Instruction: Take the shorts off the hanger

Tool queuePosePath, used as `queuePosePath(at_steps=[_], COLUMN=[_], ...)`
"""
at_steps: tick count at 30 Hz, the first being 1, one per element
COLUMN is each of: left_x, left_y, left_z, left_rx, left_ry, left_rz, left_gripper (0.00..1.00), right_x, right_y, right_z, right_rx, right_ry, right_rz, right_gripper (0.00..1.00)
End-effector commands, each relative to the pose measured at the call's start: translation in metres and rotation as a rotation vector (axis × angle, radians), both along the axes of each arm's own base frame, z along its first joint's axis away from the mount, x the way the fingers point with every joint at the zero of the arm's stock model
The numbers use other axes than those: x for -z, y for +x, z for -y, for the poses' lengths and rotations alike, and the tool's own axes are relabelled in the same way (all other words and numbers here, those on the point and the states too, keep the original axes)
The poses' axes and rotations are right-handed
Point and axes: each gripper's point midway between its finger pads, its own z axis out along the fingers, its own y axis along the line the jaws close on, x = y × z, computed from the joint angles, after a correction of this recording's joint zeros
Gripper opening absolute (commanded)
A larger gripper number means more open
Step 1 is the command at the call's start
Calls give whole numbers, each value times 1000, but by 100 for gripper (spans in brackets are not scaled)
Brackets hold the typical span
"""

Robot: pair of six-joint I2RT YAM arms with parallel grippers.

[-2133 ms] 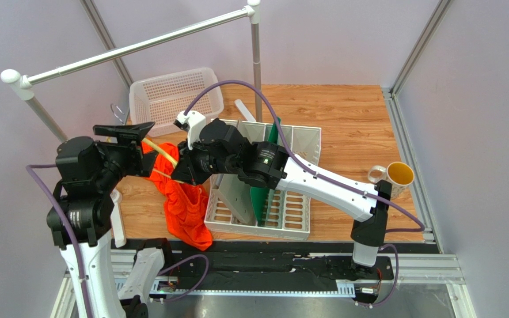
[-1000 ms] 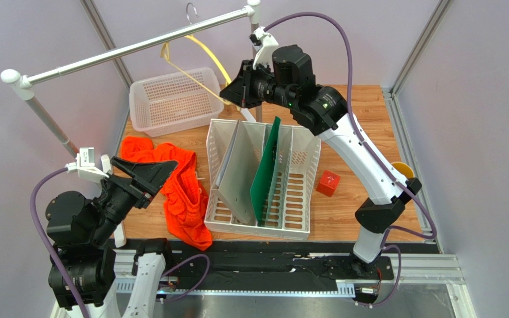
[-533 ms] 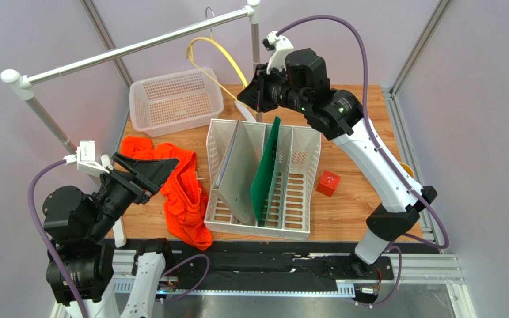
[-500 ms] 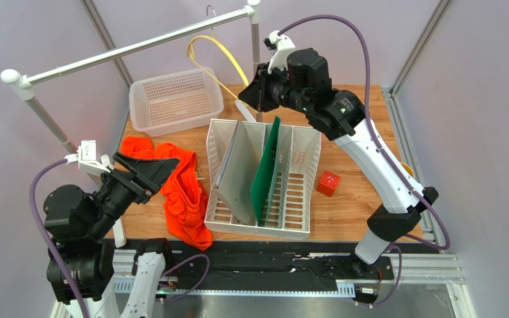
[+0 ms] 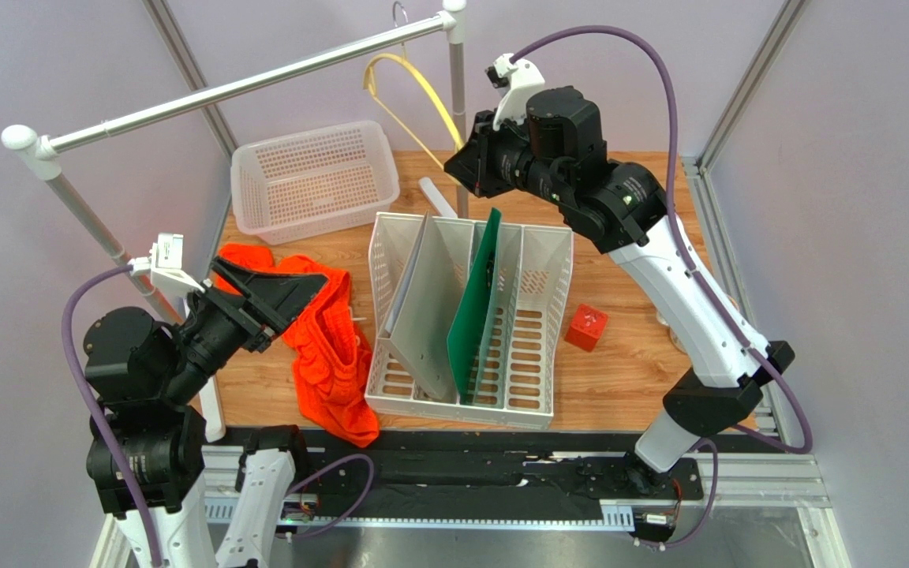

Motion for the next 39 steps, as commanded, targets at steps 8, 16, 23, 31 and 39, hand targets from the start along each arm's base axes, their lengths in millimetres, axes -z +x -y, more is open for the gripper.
queuePosePath(at_steps=[8, 16, 23, 31, 39], left_x=[-5, -4, 5, 13, 15], left_y=[13, 13, 16, 16, 15], left_z=[3, 4, 3, 4, 3], left_rx=[49, 58, 51, 55, 53], left_ry=[21, 33, 34, 22, 24], left_rz=[23, 22, -2, -32, -41], left_gripper=[84, 84, 84, 83, 82], right_x=[-55, -45, -28, -3, 28], right_y=[-7, -12, -24, -34, -22], right_z=[38, 40, 49, 56, 55], right_rx=[86, 77, 74, 69, 93], right_ry=[69, 58, 64, 45, -11], right_rz=[161, 133, 113, 91, 92], right_gripper=[0, 0, 0, 0, 5])
